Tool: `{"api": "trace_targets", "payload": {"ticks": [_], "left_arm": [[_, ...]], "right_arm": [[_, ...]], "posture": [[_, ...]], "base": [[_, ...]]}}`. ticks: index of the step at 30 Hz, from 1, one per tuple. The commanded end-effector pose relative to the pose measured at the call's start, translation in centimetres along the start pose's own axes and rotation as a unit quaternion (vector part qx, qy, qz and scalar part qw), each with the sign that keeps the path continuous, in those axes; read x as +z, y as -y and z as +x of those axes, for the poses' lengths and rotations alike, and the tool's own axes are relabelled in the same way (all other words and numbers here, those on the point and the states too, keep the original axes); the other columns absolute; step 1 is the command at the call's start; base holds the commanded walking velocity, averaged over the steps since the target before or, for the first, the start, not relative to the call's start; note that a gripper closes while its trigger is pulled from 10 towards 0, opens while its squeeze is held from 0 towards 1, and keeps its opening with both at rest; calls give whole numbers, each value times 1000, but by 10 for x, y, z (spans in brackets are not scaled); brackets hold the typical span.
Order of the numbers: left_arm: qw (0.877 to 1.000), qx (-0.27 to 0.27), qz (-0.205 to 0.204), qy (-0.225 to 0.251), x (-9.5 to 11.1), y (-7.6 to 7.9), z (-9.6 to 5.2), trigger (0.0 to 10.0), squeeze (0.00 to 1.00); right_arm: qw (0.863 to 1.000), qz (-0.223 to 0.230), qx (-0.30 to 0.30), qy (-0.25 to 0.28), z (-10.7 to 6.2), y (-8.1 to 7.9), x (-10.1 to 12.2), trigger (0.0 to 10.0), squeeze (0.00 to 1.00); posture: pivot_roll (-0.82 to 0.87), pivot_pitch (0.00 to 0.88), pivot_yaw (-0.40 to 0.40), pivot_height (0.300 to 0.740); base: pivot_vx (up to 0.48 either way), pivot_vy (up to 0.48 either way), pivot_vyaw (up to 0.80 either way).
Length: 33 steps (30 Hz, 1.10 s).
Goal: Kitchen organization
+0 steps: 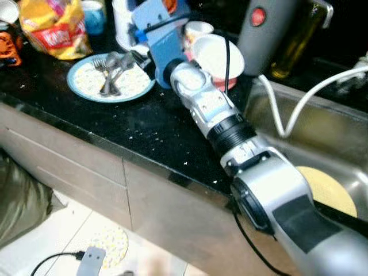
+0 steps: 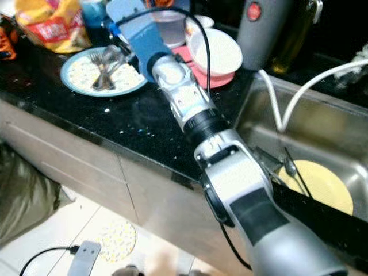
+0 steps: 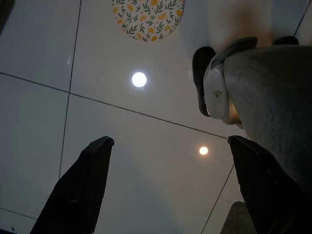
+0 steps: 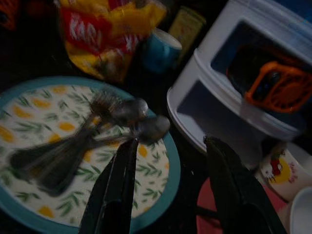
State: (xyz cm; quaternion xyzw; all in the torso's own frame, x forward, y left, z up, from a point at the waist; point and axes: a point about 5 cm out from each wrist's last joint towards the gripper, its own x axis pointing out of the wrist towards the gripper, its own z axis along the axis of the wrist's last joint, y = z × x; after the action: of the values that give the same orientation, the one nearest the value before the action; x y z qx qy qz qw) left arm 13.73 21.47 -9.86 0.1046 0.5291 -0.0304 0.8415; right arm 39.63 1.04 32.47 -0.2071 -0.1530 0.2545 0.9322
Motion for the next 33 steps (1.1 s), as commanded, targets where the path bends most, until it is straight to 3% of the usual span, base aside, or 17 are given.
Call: {"api": "trace_targets", "payload": {"ticks": [1, 8, 18, 22, 27, 31, 33], "left_arm": [[999, -39, -2, -33, -20, 24, -2, 10000, 0], [999, -41, 1, -29, -23, 26, -2, 10000, 0], [999, -35, -5, -38, -37, 23, -6, 10000, 0], [999, -35, -6, -41, -41, 24, -7, 10000, 0], [998, -37, -4, -43, -43, 25, -7, 10000, 0], [998, -38, -2, -43, -42, 25, -7, 10000, 0], [998, -38, 0, -41, -41, 25, -7, 10000, 0]], "right_arm": [[1000, -18, -14, -4, 1, 4, 2, 10000, 0], [998, -34, -42, -21, 3, 12, 1, 10000, 0], [990, -46, -111, -75, -7, 46, -22, 10000, 0], [988, -31, -136, -69, -11, 63, -22, 10000, 0], [990, 18, -136, -8, -15, 80, -8, 10000, 0], [987, 10, -160, -13, -19, 90, -8, 10000, 0], [982, -19, -184, -45, -23, 99, -16, 10000, 0]], "posture": [[166, 180, -139, 740], [180, 209, -144, 740], [193, 241, -145, 740], [191, 244, -142, 740], [185, 243, -136, 740], [178, 237, -133, 740], [175, 234, -135, 740]], "base": [[0, 0, 0], [0, 0, 0], [0, 0, 0], [0, 0, 0], [0, 0, 0], [0, 0, 0], [0, 0, 0]]}}
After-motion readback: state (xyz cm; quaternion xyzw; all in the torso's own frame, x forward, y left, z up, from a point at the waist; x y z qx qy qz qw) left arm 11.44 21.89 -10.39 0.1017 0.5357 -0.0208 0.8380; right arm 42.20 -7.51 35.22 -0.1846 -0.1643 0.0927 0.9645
